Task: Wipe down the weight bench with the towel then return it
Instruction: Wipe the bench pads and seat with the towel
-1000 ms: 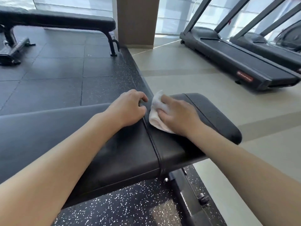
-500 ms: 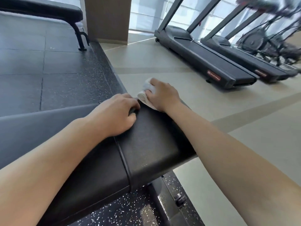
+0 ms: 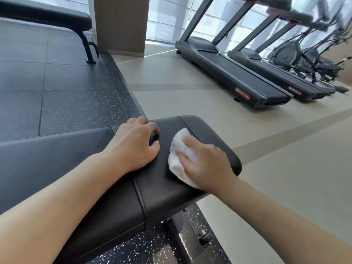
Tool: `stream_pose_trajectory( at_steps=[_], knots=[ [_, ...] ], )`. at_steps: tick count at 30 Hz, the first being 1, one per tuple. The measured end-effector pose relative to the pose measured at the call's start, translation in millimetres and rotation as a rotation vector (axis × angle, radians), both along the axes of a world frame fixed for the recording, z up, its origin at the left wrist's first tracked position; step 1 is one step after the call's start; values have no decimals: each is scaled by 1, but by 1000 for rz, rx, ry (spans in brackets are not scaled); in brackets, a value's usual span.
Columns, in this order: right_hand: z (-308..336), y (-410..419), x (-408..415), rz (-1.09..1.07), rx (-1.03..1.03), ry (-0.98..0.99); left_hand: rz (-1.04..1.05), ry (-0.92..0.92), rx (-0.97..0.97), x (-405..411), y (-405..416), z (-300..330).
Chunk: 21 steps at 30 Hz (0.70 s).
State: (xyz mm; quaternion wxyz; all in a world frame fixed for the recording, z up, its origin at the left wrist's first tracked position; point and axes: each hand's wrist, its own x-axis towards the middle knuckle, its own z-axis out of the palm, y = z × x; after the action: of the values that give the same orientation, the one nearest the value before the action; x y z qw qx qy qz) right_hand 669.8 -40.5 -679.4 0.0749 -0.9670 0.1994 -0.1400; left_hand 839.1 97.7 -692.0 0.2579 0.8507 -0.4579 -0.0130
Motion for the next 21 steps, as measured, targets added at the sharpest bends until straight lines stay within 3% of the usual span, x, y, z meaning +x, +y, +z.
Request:
stream_pose_trajectory(
  at_steps=[5, 8, 15, 19, 21],
  knots=[
    [-1, -62, 111, -158, 37, -32, 29, 39, -23, -3, -1, 3],
    [-2, -62, 133, -180, -1, -48, 8, 54, -26, -2, 2, 2],
    [-9, -16, 56, 3, -12, -52, -188, 47, -147, -12, 5, 12],
    [-8, -4, 5, -39, 6, -38, -307, 50, -185, -35, 0, 18],
    [-8, -6, 5, -45, 27, -37, -270, 25, -219, -32, -3, 16]
  ],
)
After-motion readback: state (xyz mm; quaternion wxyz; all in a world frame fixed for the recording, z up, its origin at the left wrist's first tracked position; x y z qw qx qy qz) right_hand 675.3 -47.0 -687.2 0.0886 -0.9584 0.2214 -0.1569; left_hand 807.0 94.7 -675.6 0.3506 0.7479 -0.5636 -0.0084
